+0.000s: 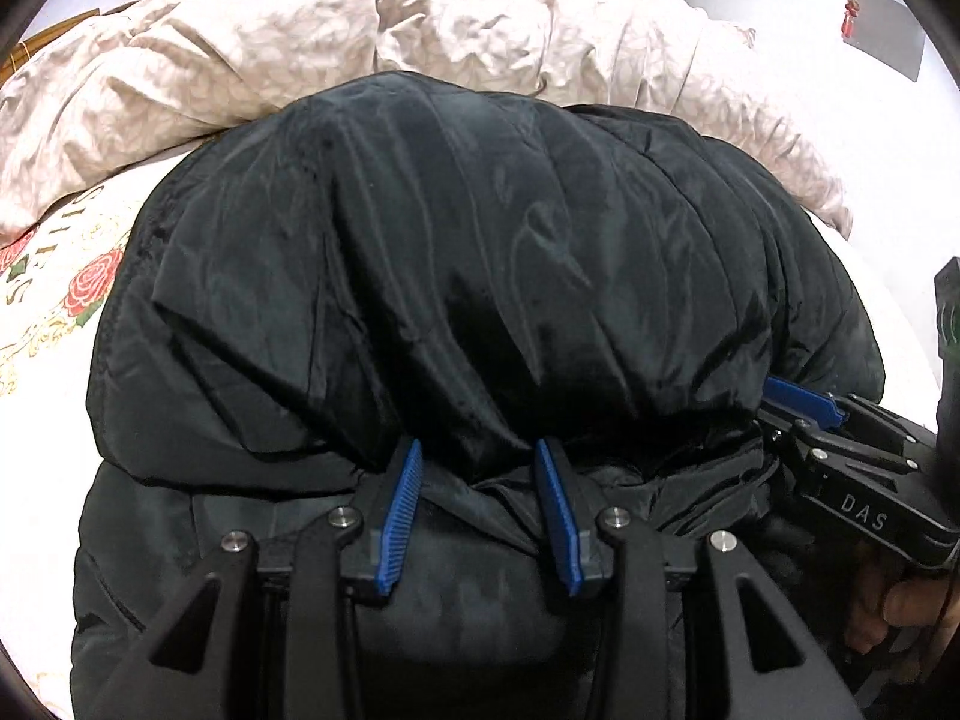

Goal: Fold large clothes

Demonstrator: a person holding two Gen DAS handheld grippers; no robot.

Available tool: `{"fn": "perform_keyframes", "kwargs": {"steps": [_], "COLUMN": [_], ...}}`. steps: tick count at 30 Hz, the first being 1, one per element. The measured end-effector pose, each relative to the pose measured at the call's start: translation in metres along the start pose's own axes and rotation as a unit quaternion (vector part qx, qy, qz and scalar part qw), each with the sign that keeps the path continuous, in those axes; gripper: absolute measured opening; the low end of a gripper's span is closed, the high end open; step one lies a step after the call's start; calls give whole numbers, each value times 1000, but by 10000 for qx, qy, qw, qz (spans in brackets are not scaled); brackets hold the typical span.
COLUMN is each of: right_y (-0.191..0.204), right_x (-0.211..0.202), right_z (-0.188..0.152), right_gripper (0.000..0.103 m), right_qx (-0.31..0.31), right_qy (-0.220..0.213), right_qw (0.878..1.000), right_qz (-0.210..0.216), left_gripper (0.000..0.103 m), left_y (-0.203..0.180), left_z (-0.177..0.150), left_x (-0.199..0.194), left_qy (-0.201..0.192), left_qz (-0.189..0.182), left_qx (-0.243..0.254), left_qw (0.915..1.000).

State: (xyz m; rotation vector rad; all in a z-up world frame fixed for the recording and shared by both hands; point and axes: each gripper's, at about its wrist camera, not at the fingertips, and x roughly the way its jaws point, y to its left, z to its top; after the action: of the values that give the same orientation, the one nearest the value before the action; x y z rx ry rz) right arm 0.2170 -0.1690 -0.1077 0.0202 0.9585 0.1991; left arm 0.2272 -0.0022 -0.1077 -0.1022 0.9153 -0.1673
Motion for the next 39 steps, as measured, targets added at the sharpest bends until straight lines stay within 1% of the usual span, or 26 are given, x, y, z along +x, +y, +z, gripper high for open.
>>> {"fn": "perform_keyframes", "kwargs": {"steps": [6, 10, 13, 17, 21, 25, 27, 30, 33, 36, 39], "right_y": [7, 11, 10, 7, 0, -6, -10, -19, -27, -37, -55], "right_x": [-3, -24, -54, -103, -141, -168, -174, -184, -189, -194, -191], "right_z": [-6, -3, -4, -11, -22, -38, -43, -62, -68, -78, -77], "right_gripper": [43, 43, 44, 45, 45, 45, 45, 48, 49, 49, 49], "right_qx": [-26, 45, 173, 241, 378, 416, 471, 575, 715, 795, 955], "right_qy": [-38, 22, -103, -349, -464, -495, -473, -418, -367, -369, -373], "right_qw": [10000, 10000, 9998, 9991, 9982, 9979, 9978, 9975, 9968, 9961, 9946], "right_qz": [-38, -67, -49, -65, 10, 20, 29, -2, 10, -43, -169], "left_gripper": [43, 42, 42, 42, 42, 42, 42, 42, 42, 42, 43], "left_y": [-3, -11, -16, -26, -36, -43, -39, -36, -32, -28, -19], "left_z": [-3, 8, 11, 7, -4, -21, -29, -39, -51, -56, -52], "left_x": [0, -11, -32, -71, -110, -141, -150, -160, -169, -172, -169], "left_qy": [27, 219, 172, -12, -142, -233, -233, -173, -148, -143, -147], "left_qz": [46, 118, 149, 165, 153, 164, 191, 273, 313, 285, 370], "left_qx": [5, -124, -153, -30, 42, 153, 170, 162, 169, 68, -6], "left_qw": [10000, 9996, 9996, 9999, 9998, 9995, 9994, 9993, 9993, 9995, 9992]}}
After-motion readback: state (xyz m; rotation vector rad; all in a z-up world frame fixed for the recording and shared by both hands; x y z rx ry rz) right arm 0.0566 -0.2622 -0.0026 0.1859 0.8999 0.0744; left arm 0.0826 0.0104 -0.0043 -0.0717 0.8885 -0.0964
